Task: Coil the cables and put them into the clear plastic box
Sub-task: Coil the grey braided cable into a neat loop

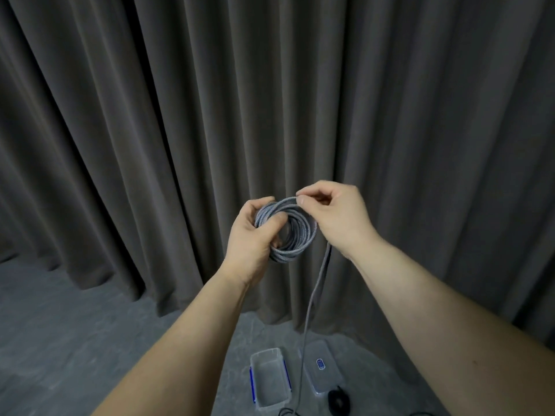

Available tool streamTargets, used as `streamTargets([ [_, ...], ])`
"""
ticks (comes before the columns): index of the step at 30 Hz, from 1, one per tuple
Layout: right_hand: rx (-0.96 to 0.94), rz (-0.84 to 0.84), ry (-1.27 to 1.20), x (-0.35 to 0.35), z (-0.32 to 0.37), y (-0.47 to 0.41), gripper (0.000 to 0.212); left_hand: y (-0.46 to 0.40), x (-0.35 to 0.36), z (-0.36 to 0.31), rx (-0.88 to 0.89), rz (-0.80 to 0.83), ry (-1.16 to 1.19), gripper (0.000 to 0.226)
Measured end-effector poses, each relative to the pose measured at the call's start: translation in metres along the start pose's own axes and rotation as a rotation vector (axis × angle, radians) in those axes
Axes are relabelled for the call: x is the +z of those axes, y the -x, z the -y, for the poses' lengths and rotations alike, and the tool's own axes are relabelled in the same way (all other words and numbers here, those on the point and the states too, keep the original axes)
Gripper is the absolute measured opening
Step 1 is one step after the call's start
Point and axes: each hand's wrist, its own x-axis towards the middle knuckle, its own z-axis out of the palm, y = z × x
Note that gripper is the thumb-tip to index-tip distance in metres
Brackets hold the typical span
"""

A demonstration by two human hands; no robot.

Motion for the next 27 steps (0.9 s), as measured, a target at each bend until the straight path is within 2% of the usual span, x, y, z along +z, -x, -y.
streamTargets([
  [4,-0.087,-0.045,0.126,0.010,-0.012,-0.002,0.011,-0.003,0.008,0.001,0.032,-0.047,0.015,0.034],
  [8,-0.234,-0.099,0.302,0.019,-0.030,0.009,0.030,-0.008,0.011,-0.001,0.020,-0.120,0.125,0.033],
  [14,-0.208,-0.127,0.401,0.023,-0.039,0.010,0.038,-0.008,0.015,0.006,-0.099,-0.134,0.310,0.022],
  [16,-0.200,-0.124,0.428,0.023,-0.039,0.010,0.038,-0.009,0.017,0.008,-0.082,-0.183,0.288,0.017],
  [18,-0.169,-0.082,0.451,0.023,-0.041,0.012,0.038,-0.010,0.019,0.009,-0.022,-0.255,0.206,0.018],
  [21,-0.117,0.086,0.415,0.021,-0.047,0.017,0.046,-0.012,0.019,0.010,0.046,-0.335,0.133,0.022],
  [24,-0.043,0.200,0.311,0.019,-0.048,0.021,0.060,-0.014,0.015,0.009,0.040,-0.375,0.168,0.017],
  [27,0.005,0.243,0.268,0.018,-0.046,0.018,0.061,-0.016,0.013,0.009,0.031,-0.366,0.200,0.014],
])
